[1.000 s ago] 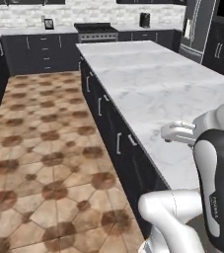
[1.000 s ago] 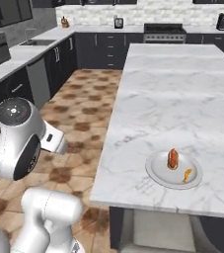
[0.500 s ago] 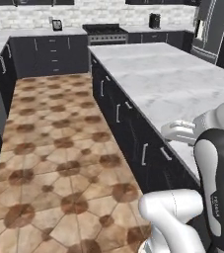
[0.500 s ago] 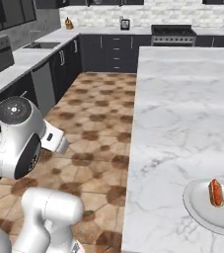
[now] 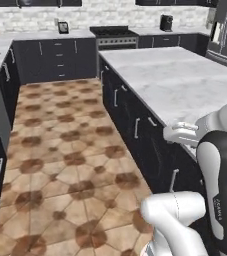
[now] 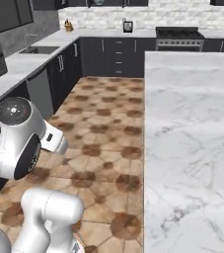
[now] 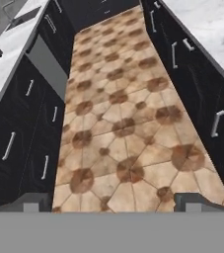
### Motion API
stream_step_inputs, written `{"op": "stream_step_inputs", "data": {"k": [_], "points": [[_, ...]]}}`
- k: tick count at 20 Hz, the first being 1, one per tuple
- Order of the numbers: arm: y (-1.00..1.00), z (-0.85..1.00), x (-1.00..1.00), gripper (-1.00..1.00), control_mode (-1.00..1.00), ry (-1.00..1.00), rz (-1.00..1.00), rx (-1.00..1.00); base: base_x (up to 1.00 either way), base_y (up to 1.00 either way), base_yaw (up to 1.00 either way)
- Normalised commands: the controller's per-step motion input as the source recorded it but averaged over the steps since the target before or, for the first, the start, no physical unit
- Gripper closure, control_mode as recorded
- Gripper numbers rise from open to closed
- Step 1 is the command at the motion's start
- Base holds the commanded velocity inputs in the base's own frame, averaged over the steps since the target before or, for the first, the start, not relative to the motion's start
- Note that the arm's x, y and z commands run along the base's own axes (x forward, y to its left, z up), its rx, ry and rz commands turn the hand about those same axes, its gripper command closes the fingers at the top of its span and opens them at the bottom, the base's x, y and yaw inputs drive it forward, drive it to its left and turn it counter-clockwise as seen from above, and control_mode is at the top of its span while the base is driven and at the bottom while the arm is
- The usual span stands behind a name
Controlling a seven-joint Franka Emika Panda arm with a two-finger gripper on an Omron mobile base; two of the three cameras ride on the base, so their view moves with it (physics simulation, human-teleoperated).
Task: Take the smaller bowl and place it next to the appetizer plate on the dining counter , and place the larger bowl next to the plate with cooked food.
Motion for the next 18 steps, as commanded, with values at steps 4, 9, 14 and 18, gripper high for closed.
{"op": "stream_step_inputs", "data": {"k": [4,9,14,18], "points": [[0.00,0.00,0.00,-1.00,1.00,0.00,0.00,0.00,0.96,0.41,0.00],[0.00,0.00,0.00,-1.00,1.00,0.00,0.00,0.00,1.00,0.41,0.00],[0.00,0.00,0.00,-1.00,1.00,0.00,0.00,0.00,1.00,0.20,0.00],[0.00,0.00,0.00,-1.00,1.00,0.00,0.00,0.00,1.00,0.31,0.00]]}}
